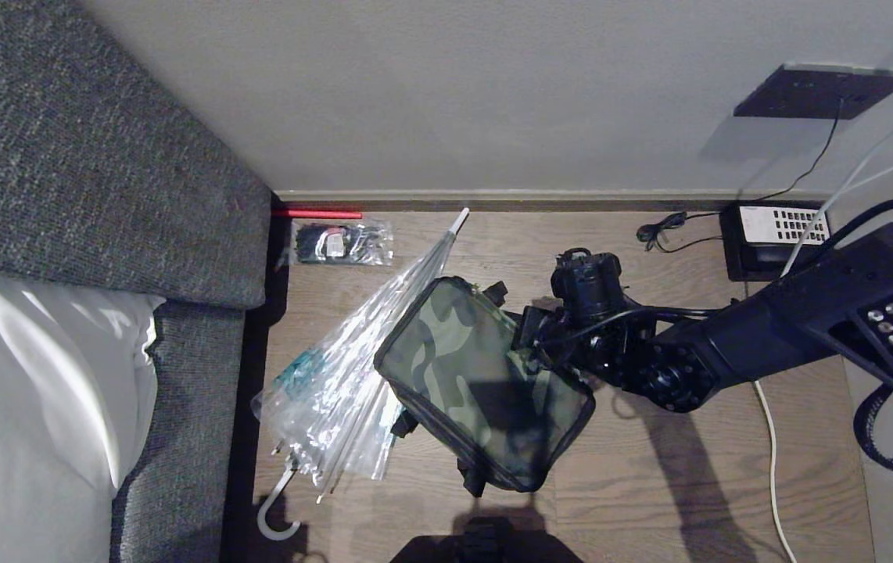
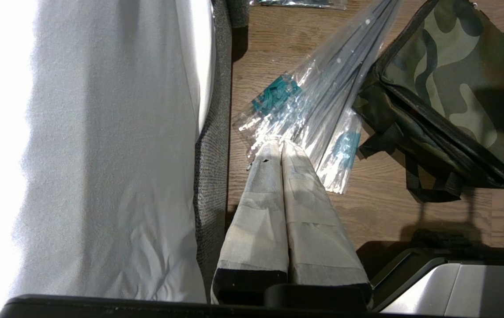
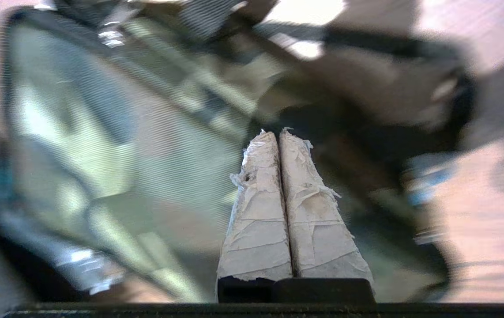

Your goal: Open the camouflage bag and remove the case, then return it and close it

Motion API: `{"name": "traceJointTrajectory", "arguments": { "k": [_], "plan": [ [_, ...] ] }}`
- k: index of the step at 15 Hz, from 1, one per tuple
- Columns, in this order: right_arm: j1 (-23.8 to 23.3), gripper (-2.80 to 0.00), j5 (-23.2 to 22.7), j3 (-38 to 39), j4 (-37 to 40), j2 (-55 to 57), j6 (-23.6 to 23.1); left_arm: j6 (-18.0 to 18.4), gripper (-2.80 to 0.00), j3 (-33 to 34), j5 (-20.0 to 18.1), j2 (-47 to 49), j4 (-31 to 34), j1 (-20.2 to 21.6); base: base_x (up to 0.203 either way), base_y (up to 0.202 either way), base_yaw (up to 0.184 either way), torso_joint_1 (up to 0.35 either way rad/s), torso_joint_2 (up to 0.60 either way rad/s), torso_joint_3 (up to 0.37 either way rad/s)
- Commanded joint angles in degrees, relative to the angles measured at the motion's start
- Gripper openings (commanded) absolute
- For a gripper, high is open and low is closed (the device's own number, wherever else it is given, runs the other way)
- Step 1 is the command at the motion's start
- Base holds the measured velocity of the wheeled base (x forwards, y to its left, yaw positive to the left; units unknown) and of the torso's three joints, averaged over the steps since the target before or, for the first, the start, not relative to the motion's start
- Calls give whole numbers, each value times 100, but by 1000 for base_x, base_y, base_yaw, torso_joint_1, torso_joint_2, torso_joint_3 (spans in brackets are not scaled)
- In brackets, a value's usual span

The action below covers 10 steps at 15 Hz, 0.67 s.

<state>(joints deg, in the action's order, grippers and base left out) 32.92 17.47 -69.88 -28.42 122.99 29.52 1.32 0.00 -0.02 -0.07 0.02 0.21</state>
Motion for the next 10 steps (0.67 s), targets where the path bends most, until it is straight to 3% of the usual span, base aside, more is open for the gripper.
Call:
{"name": "traceJointTrajectory", "arguments": {
  "k": [1, 5, 10],
  "plan": [
    [68, -280, -17, -35, -24, 25, 129, 0, -280, 0, 2, -1, -2, -3, 0, 0, 0, 0, 0, 0],
    [300, -280, -32, 33, -17, 375, 575, 0, -280, 0, 2, -1, -2, -3, 0, 0, 0, 0, 0, 0],
    [347, -280, 10, 164, -103, 537, 520, 0, -280, 0, 2, -1, -2, -3, 0, 0, 0, 0, 0, 0]
  ]
}}
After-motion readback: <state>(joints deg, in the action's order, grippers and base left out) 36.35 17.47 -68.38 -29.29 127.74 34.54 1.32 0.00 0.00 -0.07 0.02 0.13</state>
